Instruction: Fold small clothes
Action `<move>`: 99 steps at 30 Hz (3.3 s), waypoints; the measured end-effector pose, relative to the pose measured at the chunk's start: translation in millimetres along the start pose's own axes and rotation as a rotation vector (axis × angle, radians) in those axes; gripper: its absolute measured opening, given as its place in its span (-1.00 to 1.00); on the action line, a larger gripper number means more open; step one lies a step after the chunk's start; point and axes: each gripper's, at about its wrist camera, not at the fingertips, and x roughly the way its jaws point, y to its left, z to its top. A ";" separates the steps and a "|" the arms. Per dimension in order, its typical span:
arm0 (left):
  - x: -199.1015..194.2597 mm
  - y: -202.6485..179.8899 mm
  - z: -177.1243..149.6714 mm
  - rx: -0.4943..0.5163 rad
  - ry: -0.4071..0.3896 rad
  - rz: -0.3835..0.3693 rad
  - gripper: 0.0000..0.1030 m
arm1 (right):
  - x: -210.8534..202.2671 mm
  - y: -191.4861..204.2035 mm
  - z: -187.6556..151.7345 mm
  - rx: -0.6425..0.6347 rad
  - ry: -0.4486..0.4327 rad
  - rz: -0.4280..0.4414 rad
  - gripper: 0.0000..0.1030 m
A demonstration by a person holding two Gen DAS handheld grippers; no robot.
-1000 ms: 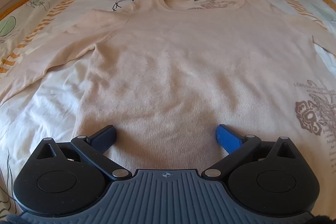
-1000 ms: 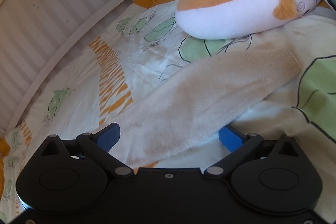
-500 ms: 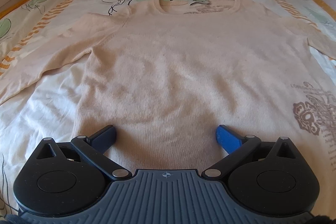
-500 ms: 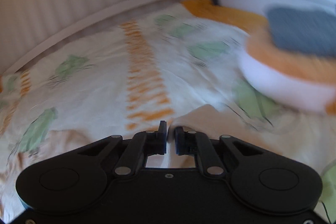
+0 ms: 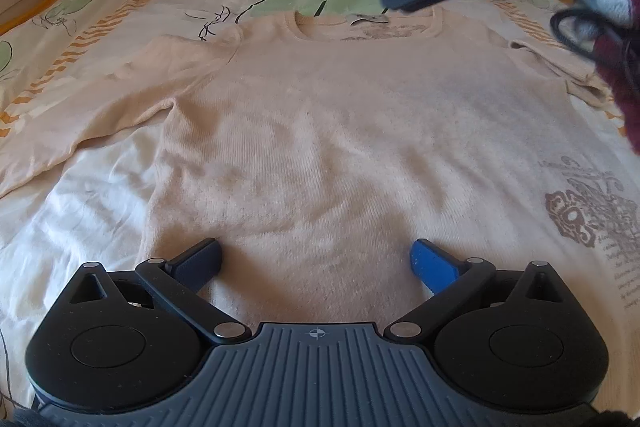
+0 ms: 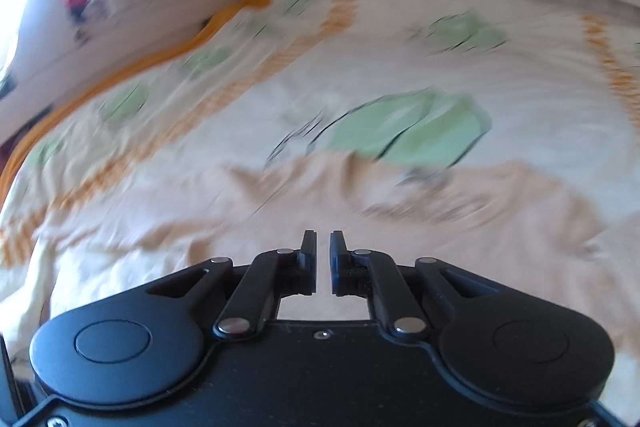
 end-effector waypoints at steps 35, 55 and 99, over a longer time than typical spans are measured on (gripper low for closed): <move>6.5 -2.1 -1.7 0.027 -0.027 0.019 0.99 | -74.1 -232.6 -47.7 0.383 -0.070 -0.470 -0.78; -37.9 -11.8 68.0 0.098 -0.294 -0.130 0.65 | -93.2 -104.1 104.6 0.227 -0.178 0.158 -0.80; 10.1 19.7 134.2 -0.096 -0.171 -0.266 -0.88 | -35.0 -83.6 -88.3 0.139 -0.110 -0.323 0.38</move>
